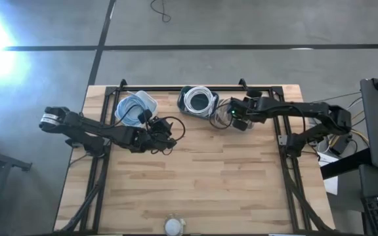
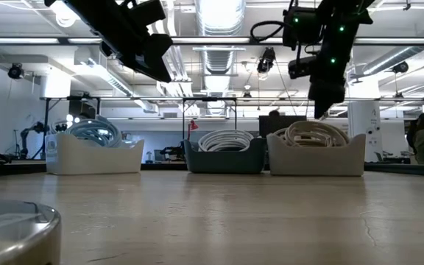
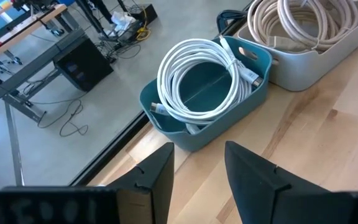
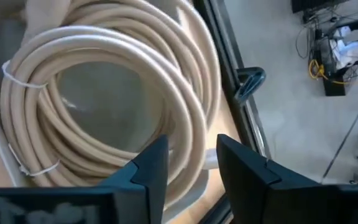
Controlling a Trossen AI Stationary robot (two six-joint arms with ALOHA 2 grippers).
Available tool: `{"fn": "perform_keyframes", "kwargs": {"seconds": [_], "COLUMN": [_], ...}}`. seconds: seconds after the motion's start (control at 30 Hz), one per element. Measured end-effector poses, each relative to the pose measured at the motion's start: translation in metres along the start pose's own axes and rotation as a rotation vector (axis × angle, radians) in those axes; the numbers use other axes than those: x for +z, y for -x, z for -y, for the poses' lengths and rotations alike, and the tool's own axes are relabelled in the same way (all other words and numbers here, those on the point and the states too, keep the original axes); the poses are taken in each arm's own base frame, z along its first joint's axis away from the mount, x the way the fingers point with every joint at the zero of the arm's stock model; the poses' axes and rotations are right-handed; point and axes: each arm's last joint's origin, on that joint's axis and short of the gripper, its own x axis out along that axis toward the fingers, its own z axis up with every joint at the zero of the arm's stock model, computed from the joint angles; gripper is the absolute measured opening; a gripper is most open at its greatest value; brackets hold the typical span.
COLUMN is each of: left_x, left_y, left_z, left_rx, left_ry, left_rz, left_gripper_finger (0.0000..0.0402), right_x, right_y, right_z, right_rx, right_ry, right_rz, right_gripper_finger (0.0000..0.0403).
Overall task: Pick & Place USB Port
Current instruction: Return to Home Position
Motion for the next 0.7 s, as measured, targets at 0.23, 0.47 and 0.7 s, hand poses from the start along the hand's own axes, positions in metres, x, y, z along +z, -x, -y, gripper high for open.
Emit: {"fn": "perform_keyframes", "kwargs": {"seconds": [0.23,0.47,0.7], "left_x": [0.0,0.005,0.013], "left_y": [0.0,0.011,0.044], "left_z": [0.0,-0.012,-0.054], "left_rx": [0.0,-0.018,-0.068], "left_ry": [-0.012,-0.036,0.041], "left_rz": [0.0,0.012,0.07], "left_gripper_finger": [0.0149,0.0149,0.0149], "right_x": [0.006,0.01,-0.016], "right_y": [0.018,0.059,0.093], "right_z": [0.013,0.033,0.043], "right_rx": [0.003,0.157,0.327], "right_ry": [-0.093,-0.192,-0.19], "right_rz": [0.071,0.164,0.309], "right_gripper_finger": [0.0161,0.0163,0.015]}}
